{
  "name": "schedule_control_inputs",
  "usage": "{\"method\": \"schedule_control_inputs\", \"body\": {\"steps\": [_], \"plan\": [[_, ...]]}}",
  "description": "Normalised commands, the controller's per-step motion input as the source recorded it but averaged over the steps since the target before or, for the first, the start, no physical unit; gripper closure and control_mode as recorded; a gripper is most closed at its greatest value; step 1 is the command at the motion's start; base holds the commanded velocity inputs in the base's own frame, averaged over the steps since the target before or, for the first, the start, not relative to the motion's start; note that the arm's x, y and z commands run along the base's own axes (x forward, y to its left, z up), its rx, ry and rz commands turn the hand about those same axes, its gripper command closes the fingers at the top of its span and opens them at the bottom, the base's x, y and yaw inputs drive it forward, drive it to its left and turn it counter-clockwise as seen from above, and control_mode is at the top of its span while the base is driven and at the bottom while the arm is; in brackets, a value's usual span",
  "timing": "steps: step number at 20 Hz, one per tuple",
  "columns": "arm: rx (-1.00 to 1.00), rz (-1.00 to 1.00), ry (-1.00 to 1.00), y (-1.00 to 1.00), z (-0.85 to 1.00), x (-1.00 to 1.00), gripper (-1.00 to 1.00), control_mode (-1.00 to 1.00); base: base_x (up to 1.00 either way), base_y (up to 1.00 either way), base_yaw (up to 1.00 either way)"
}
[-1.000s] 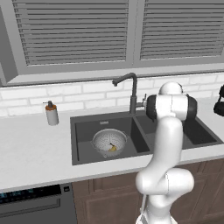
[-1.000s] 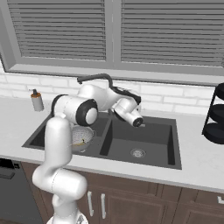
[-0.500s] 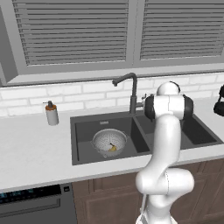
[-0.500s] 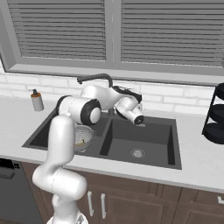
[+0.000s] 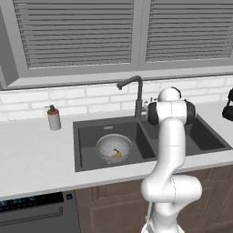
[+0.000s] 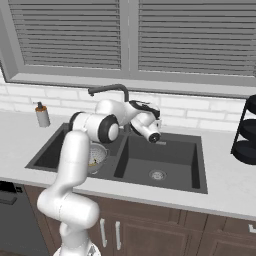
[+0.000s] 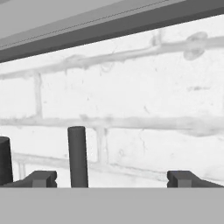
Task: Put the colander in the sink, put the banana in the colander, and turn on the sink faucet and pour water over the colander.
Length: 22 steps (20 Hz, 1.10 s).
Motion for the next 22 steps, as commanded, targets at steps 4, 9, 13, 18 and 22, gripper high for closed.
{"method": "schedule_control_inputs", "body": {"steps": [4,9,13,18,22], "plan": [[0.00,-0.05,0.00,0.00,-0.04,0.41,-1.00,-1.00,0.00,0.00,0.00],[0.00,0.00,0.00,-0.06,0.00,0.32,-1.00,-1.00,0.00,0.00,0.00],[0.00,0.00,0.00,-0.03,0.00,0.23,-1.00,-1.00,0.00,0.00,0.00],[0.00,0.00,0.00,-0.14,-0.01,0.20,1.00,-1.00,0.00,0.00,0.00],[0.00,0.00,0.00,-0.45,-0.06,0.05,1.00,-1.00,0.00,0.00,0.00]]}}
